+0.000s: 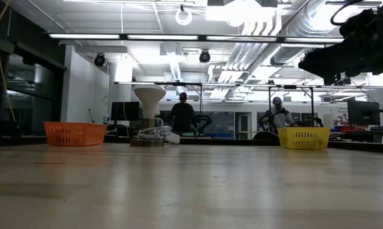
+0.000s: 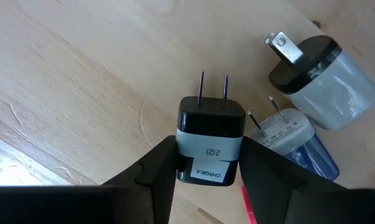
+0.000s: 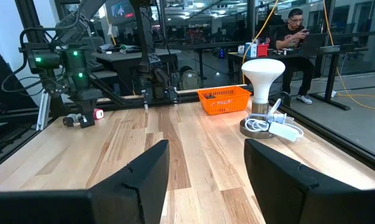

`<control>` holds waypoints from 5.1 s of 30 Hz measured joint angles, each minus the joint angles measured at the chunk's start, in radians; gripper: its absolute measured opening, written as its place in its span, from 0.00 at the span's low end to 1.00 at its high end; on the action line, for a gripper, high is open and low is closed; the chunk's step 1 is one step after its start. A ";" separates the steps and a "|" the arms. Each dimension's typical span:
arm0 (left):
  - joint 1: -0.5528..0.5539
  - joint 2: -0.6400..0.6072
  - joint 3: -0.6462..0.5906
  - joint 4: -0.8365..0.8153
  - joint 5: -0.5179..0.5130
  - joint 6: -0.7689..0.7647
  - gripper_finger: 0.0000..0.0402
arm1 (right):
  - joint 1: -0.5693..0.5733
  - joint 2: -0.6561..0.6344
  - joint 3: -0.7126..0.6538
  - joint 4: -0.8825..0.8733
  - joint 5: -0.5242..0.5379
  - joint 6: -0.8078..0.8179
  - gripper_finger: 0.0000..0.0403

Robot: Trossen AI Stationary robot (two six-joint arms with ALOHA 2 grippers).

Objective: Pick & Place Office items
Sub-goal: Put the black charger adapter into the orange basket

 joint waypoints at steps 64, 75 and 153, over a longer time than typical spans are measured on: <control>0.417 -0.348 0.002 -0.135 -0.094 -0.082 0.37 | 0.000 0.000 0.000 0.000 0.000 0.000 0.48; 0.559 -0.415 0.001 -0.215 -0.160 -0.182 0.37 | 0.000 0.000 0.000 0.000 0.000 0.000 0.48; 1.882 -0.183 0.000 -0.087 -0.106 -0.106 0.37 | 0.000 0.000 0.000 0.000 0.000 0.000 0.48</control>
